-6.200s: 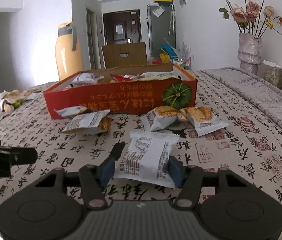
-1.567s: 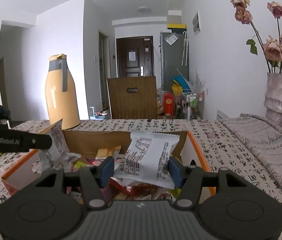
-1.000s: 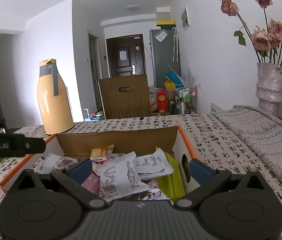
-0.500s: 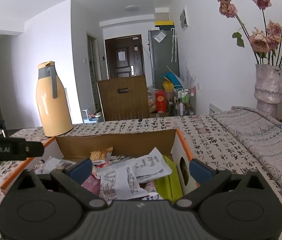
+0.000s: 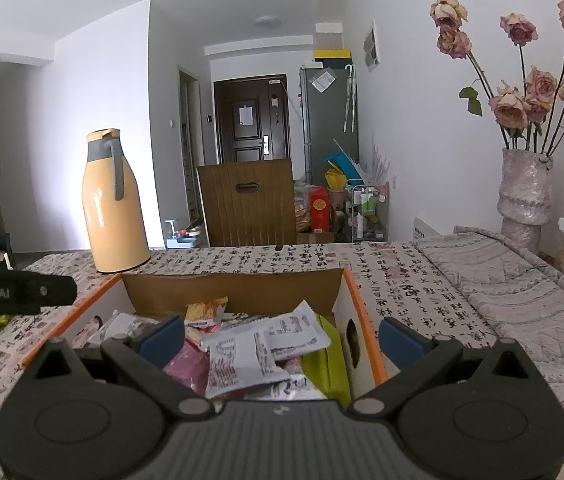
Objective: Organize snacks
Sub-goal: 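Withdraw both open tools from the box toward the remaining packets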
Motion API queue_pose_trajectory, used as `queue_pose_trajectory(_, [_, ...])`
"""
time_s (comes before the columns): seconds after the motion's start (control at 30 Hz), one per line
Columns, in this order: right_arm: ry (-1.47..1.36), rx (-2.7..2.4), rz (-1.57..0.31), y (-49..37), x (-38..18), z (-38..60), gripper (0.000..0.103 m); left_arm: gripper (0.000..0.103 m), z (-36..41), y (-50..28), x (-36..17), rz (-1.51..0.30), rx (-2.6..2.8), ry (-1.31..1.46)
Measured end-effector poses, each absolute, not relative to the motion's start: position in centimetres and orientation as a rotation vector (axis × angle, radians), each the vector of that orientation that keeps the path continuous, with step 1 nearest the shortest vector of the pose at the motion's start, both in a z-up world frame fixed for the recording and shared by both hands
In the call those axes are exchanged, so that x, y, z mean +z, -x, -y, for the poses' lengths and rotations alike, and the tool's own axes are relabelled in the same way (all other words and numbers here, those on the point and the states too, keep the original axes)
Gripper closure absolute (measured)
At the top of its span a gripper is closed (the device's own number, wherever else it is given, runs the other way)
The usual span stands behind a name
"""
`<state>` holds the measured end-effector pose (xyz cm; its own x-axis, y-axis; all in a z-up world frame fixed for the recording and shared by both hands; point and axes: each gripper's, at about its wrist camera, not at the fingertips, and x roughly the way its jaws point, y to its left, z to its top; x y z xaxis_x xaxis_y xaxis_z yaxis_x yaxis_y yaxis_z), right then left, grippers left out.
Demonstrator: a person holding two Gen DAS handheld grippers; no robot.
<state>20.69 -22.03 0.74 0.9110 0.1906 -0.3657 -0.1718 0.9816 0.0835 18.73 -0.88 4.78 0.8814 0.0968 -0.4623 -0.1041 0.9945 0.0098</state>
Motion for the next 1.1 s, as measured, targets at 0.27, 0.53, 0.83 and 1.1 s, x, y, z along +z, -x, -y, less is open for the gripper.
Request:
queue_pose_trajectory(0.27, [-0.054,0.204,-0.423,-17.8,0.0,22.9,0.000,0.000,0.1,-16.1,3.5,-0.503,0.098,-0.019])
queue_pose_trajectory(0.53, [-0.054,0.203,-0.453,-14.8,-1.4,23.6,0.000,0.000,-1.4,-13.7,1.1,-0.529,0.089,-0.042])
queue_pose_trajectory(0.83, [-0.084,0.185,-0.507,-12.4,-3.9,24.9,0.000,0.000,-2.5,-12.9,-2.0,-0.564,0.099,-0.039])
queue_pose_trajectory(1.1, [-0.118,0.161,-0.535,-12.2,-5.0,25.8,0.000,0.000,-2.1,-12.8,-2.8,-0.526,0.084,-0.059])
